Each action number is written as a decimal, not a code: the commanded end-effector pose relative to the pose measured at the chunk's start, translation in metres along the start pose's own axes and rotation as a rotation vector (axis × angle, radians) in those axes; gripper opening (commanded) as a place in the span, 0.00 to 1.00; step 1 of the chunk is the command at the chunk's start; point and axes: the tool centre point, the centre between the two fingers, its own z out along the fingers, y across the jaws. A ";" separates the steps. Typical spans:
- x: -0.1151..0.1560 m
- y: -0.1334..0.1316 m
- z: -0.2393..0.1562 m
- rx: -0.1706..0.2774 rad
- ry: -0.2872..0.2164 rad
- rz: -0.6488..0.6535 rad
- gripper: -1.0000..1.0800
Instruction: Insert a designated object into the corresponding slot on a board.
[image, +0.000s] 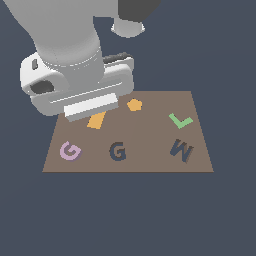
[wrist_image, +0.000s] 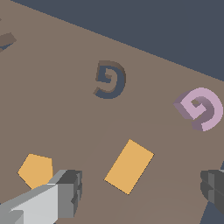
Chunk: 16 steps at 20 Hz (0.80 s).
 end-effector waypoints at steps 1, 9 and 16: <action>0.001 0.014 0.009 0.001 0.001 -0.076 0.96; 0.013 0.057 0.038 0.002 0.004 -0.322 0.96; 0.029 0.085 0.058 0.003 0.006 -0.495 0.96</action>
